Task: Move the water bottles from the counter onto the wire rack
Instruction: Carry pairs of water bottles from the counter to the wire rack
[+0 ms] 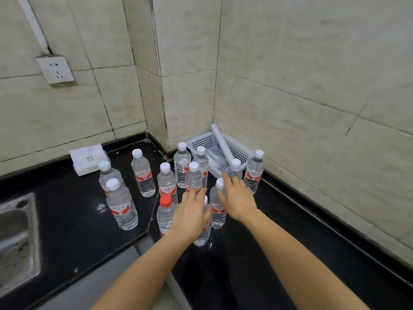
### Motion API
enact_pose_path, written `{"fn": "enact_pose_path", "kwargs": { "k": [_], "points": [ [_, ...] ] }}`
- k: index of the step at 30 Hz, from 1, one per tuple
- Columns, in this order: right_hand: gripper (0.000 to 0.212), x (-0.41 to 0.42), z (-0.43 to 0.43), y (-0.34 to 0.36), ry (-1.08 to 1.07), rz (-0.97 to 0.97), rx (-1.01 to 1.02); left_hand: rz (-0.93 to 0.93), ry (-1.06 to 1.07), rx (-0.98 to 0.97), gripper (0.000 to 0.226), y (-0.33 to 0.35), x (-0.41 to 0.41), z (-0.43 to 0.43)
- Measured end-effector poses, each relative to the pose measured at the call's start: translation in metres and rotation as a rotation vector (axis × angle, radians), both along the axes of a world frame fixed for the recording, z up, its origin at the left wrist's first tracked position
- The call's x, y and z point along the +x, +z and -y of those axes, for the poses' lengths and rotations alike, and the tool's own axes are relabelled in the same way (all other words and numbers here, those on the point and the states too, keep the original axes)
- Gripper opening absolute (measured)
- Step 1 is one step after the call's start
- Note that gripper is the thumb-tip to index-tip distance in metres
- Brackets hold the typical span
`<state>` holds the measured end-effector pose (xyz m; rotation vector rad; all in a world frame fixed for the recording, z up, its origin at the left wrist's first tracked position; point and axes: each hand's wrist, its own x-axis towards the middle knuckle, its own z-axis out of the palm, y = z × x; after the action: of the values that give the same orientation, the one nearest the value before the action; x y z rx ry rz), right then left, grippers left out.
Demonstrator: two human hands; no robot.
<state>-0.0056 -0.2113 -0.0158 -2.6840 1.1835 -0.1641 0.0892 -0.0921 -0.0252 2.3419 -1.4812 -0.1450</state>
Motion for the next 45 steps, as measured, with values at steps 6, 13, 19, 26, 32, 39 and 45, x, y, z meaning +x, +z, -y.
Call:
{"fn": "enact_pose_path", "kwargs": {
  "k": [6,13,19,26,32,39,45],
  "points": [
    [0.050,0.006,0.010,-0.018,0.028,0.073,0.006,0.089,0.010,0.072,0.056,-0.014,0.000,0.005],
    [0.031,-0.015,-0.016,-0.020,-0.009,0.186,0.086,0.137,-0.052,0.116,0.050,-0.007,0.006,-0.002],
    [0.024,-0.047,-0.045,-0.019,-0.147,0.248,0.199,0.060,-0.172,0.022,0.039,-0.001,-0.002,-0.024],
    [0.017,-0.117,-0.104,0.003,-0.264,0.296,0.301,-0.033,-0.355,-0.051,0.025,0.014,-0.036,-0.058],
    [0.015,-0.213,-0.183,0.019,-0.459,0.330,0.357,-0.133,-0.608,-0.021,0.010,0.030,-0.107,-0.093],
    [0.014,-0.328,-0.275,0.052,-0.659,0.379,0.274,-0.263,-0.853,-0.037,0.016,0.050,-0.224,-0.133],
    [0.015,-0.441,-0.342,0.080,-0.829,0.421,0.179,-0.360,-1.046,-0.083,0.014,0.076,-0.332,-0.168]
  ]
}}
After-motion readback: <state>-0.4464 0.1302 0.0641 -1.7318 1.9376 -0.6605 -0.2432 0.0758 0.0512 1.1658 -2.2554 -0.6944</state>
